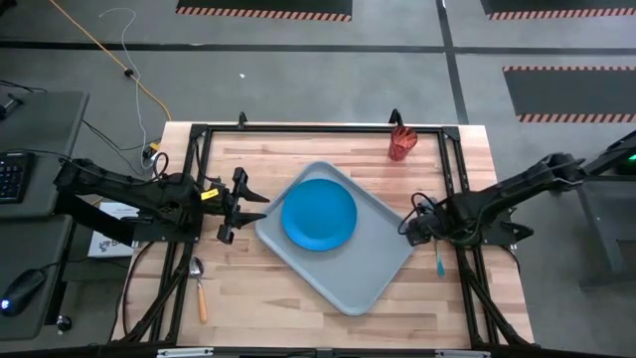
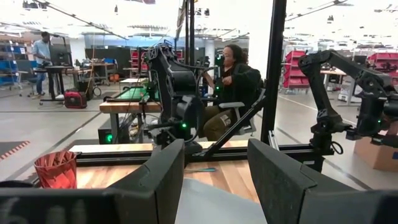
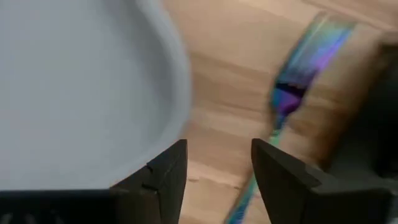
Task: Pick and place plate/cup/fork/spoon on tray
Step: Put the blue fork on the right side of the gray serving tray
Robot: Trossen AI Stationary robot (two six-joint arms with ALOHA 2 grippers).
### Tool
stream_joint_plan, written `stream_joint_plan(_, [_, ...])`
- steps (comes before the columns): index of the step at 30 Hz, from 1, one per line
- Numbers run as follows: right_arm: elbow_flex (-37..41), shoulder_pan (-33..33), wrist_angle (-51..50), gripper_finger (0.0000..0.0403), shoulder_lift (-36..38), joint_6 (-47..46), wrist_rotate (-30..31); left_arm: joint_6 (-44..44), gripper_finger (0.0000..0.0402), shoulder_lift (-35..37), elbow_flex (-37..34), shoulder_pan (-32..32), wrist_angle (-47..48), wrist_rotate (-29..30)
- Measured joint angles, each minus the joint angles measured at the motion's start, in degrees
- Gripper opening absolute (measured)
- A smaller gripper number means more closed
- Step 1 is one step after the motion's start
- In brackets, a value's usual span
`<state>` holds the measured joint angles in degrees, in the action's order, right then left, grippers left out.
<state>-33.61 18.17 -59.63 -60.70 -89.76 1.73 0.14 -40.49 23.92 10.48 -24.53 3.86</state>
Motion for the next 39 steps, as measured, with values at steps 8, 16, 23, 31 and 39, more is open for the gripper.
stream_joint_plan(8, [-0.04,0.0,0.18,0.0149,-6.87,2.37,-6.89,0.04,0.0168,0.0,0.0,0.02,0.0,-0.02])
stream_joint_plan(16, [-0.44,0.84,-0.1,0.014,-10.52,2.76,-9.96,0.05,0.0168,0.0,0.0,0.01,0.01,-0.04])
stream_joint_plan(23, [-0.44,3.54,-0.48,0.014,-14.85,-1.79,-9.15,0.05,0.0168,0.0,0.0,0.02,0.19,-0.05])
stream_joint_plan(31, [-0.44,5.98,0.16,0.014,-20.06,-5.61,-9.05,0.04,0.0168,0.0,0.0,0.0,0.24,-0.07])
stream_joint_plan(39, [-0.63,6.36,2.1,0.014,-22.47,-5.01,-9.09,-0.02,0.0168,0.0,0.0,0.0,0.28,-0.09])
